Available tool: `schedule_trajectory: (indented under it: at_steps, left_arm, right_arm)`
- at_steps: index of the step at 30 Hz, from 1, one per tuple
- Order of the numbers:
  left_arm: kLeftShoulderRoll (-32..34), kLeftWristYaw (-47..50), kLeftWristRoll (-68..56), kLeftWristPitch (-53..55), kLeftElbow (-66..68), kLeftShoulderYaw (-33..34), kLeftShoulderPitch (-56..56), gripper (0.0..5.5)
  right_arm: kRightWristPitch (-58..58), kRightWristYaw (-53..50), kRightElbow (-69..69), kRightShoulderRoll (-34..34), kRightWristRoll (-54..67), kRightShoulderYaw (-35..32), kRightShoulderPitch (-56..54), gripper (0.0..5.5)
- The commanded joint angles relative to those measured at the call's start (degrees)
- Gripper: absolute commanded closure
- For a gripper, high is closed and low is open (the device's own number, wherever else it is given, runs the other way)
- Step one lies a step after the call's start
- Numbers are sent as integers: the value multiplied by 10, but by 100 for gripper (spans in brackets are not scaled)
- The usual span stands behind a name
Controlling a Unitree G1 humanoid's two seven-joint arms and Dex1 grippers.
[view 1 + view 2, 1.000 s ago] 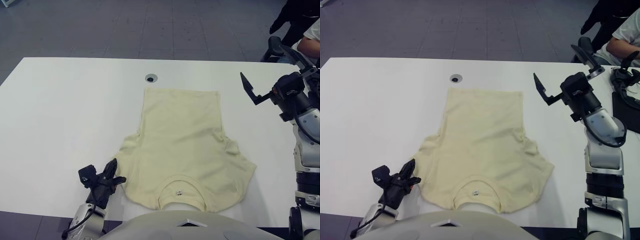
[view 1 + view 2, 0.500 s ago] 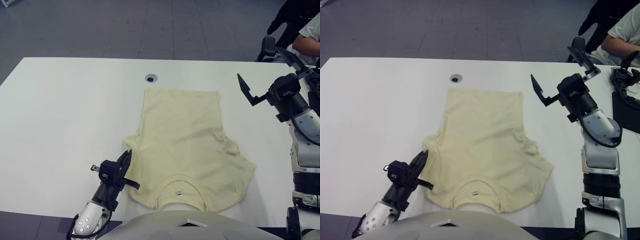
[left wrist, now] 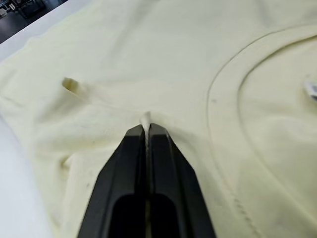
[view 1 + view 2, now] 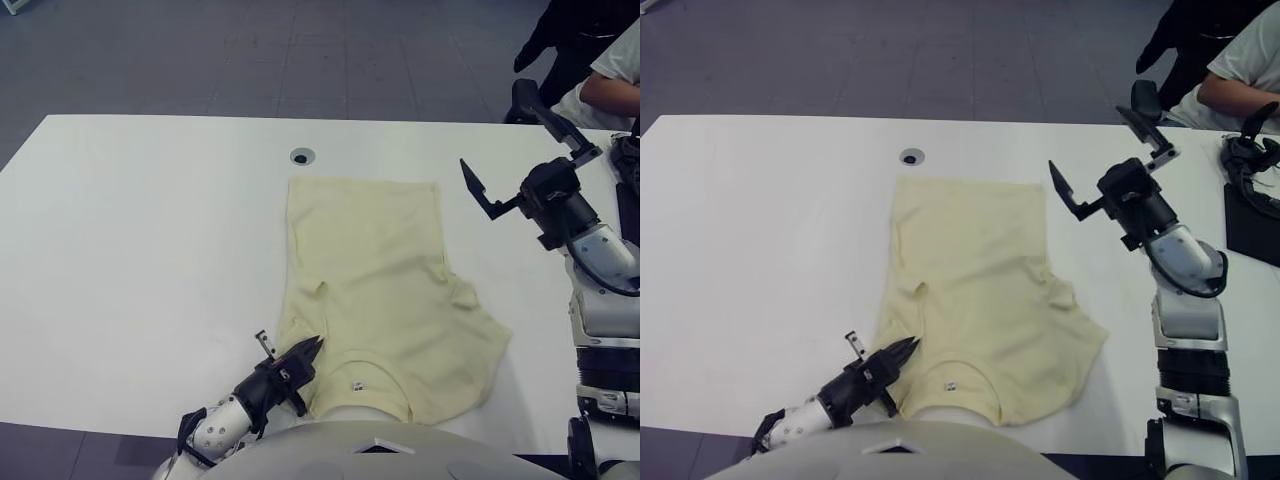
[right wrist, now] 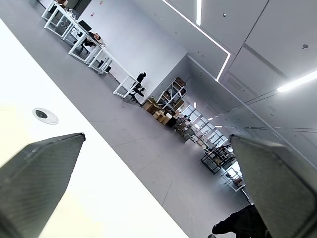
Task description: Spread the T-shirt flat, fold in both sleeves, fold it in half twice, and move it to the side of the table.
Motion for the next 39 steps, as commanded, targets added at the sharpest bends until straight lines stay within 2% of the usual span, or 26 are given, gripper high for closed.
schedule_trajectory:
  at_steps: [1,4,12,18,20,24,29,33,39]
  left_arm:
    - [15,-16,1,19,2,-11,4,549]
    - [26,-43,-33,27,-19,-17,10,549]
    - [86,-134,-136,59,-90,-26,24,398]
    - [87,-142,-238,110,-129,47,-26,301]
    - [74,-130,-292,131,-151,82,-44,261]
    - [-1,-41,-442,189,-164,196,-111,183]
    - [-38,60,-440,214,-122,274,-159,94]
    - [-43,86,-428,214,-115,295,-167,18]
    - [-56,99,-412,209,-111,294,-166,10]
  right_arm:
    - [-14,16,4,-2,2,5,14,10]
    - [-17,43,-4,-4,19,13,36,10]
    - [9,112,15,-5,101,1,73,10]
    - [111,211,24,-21,244,-38,99,10]
    - [164,273,30,-42,301,-59,127,10]
    - [214,379,130,-74,345,-102,155,10]
    - [239,505,190,-115,324,-96,226,10]
    - [221,533,223,-131,289,-101,244,10]
    - [200,561,268,-144,235,-76,244,107]
